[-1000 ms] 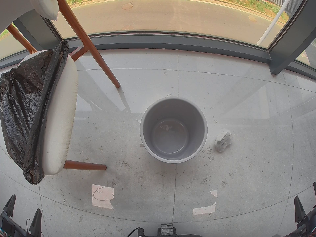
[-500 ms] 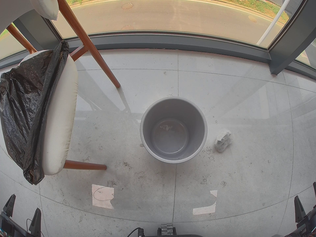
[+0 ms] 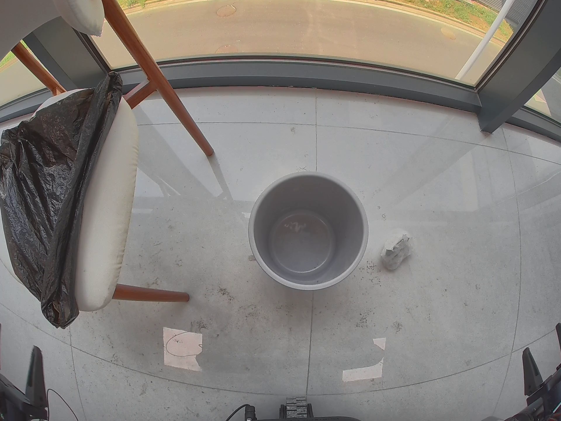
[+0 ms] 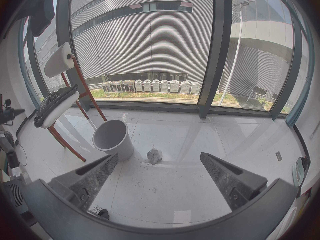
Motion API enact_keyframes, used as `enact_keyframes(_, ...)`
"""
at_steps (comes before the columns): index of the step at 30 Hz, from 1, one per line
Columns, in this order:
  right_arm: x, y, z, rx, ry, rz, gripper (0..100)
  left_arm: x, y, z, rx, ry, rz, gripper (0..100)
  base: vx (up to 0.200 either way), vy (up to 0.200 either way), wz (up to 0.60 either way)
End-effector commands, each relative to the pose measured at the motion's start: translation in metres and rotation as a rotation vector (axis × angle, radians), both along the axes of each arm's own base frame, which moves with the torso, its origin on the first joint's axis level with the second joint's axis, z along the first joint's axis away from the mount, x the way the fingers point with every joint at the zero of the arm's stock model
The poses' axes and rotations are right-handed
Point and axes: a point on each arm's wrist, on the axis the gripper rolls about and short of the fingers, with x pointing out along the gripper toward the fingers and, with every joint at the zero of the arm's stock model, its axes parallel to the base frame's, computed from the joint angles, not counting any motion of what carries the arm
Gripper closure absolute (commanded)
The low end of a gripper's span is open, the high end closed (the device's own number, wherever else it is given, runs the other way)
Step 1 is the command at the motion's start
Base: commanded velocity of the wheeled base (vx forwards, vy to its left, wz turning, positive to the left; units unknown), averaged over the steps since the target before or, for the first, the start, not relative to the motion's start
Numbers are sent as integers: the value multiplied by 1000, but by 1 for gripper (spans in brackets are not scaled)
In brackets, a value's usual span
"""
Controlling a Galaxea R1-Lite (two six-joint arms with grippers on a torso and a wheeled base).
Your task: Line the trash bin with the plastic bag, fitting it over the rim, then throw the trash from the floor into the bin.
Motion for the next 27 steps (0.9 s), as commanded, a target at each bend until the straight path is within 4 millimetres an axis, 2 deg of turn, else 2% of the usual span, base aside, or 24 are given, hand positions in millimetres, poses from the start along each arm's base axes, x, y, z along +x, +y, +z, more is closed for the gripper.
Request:
enact_keyframes(1, 0, 0, -5, 0, 6, 1, 0, -3, 0, 2, 0, -77, 19, 0, 0, 0, 0)
enact_keyframes(8, 0, 0, -5, 0, 6, 1, 0, -7, 0, 13, 13, -157, -8, 0, 0, 0, 0)
enact_keyframes(11, 0, 0, -5, 0, 6, 1, 0, -15, -2, 28, 44, -173, -89, 0, 0, 0, 0)
enact_keyframes(15, 0, 0, -5, 0, 6, 1, 0, -23, -3, 38, 57, -52, -124, 0, 0, 0, 0)
enact_keyframes(16, 0, 0, -5, 0, 6, 1, 0, -29, -3, 39, 51, 52, -130, 0, 0, 0, 0)
enact_keyframes(20, 0, 0, -5, 0, 6, 1, 0, -35, -3, 35, 39, 167, -135, 0, 0, 0, 0)
enact_keyframes(24, 0, 0, -5, 0, 6, 1, 0, -31, -3, 47, 36, 148, -136, 0, 0, 0, 0)
enact_keyframes(25, 0, 0, -5, 0, 6, 1, 0, -18, -3, 64, 34, 155, -132, 0, 0, 0, 0)
enact_keyframes(27, 0, 0, -5, 0, 6, 1, 0, -5, -3, 76, 35, 164, -124, 0, 0, 0, 0)
